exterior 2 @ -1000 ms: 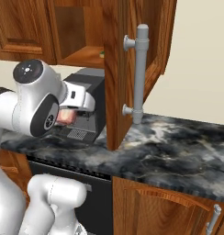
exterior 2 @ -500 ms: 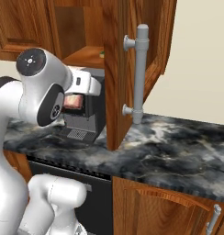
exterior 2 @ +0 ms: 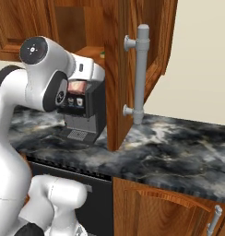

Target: Pick up the bar soap and sponge from the sink, and place them back in the cabinet, and close the cabinet door.

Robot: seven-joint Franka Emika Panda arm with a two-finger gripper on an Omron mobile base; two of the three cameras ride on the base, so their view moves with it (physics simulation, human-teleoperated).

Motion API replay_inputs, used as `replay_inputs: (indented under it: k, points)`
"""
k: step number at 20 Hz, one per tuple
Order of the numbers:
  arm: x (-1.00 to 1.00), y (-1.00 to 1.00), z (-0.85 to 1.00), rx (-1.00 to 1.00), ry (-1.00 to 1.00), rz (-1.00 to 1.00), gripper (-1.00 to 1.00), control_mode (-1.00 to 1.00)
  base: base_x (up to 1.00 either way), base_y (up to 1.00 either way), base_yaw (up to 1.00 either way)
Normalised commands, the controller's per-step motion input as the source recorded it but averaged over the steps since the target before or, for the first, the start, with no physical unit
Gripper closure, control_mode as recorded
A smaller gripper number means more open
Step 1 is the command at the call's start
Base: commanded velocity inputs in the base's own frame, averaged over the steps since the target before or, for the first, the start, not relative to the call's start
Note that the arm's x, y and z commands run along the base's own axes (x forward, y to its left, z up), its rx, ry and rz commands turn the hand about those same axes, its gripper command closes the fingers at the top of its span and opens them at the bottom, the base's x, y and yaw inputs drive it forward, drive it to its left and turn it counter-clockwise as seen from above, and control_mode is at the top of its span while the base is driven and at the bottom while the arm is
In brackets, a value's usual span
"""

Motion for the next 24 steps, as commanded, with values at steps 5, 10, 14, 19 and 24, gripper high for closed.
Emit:
replay_inputs:
  k: [5, 10, 14, 19, 24]
  points:
    - [0.42, -0.04, 0.15, 0.0, -0.08, -0.04, 1.0, -1.0, 0.0, 0.0, 0.0]
    - [0.57, -0.19, 0.09, 0.0, -0.03, 0.0, 1.0, -1.0, 0.0, 0.0, 0.0]
    - [0.5, -0.18, 0.08, 0.0, -0.04, 0.0, 1.0, -1.0, 0.0, 0.0, 0.0]
    - [0.59, -0.12, 0.05, 0.0, -0.03, 0.0, 1.0, -1.0, 0.0, 0.0, 0.0]
    - [0.62, -0.09, 0.04, 0.0, -0.01, 0.0, 1.0, -1.0, 0.0, 0.0, 0.0]
